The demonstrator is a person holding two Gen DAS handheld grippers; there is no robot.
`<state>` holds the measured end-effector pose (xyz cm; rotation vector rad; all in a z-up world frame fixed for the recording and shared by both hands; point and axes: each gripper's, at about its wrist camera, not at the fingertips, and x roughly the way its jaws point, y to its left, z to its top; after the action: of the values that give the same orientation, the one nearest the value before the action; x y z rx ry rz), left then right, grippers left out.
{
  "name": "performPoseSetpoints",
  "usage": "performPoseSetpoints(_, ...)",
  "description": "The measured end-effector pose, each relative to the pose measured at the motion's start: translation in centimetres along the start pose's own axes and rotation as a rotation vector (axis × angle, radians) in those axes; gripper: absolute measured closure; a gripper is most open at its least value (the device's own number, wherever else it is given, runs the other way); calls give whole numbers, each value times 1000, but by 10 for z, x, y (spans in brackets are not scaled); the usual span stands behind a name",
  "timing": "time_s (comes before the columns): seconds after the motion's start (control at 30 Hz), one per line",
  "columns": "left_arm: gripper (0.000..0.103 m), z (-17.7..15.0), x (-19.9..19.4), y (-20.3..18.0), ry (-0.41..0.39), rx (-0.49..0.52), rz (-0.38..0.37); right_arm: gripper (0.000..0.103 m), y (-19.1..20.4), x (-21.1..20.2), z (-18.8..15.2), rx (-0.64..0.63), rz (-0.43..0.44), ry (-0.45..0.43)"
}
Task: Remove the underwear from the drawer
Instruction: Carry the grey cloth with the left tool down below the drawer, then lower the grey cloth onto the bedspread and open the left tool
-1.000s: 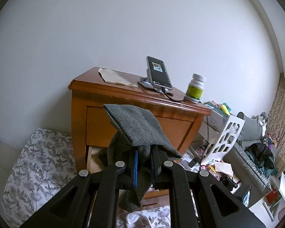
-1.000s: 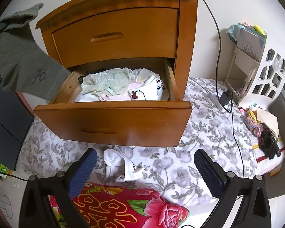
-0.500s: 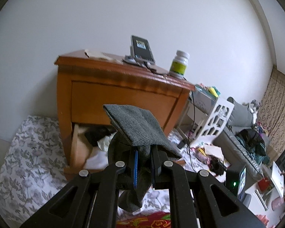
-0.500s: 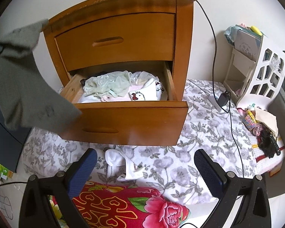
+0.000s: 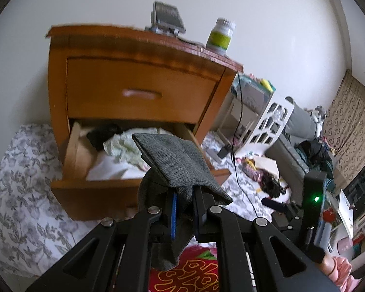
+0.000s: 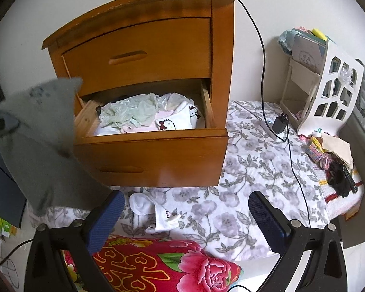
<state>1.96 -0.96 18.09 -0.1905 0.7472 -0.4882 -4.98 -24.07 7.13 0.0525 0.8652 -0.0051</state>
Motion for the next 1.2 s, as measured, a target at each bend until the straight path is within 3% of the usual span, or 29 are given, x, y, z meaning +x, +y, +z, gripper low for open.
performPoseSetpoints(1.2, 92, -79, 146, 59, 414, -131, 117, 0, 1, 42, -6, -22, 5, 92)
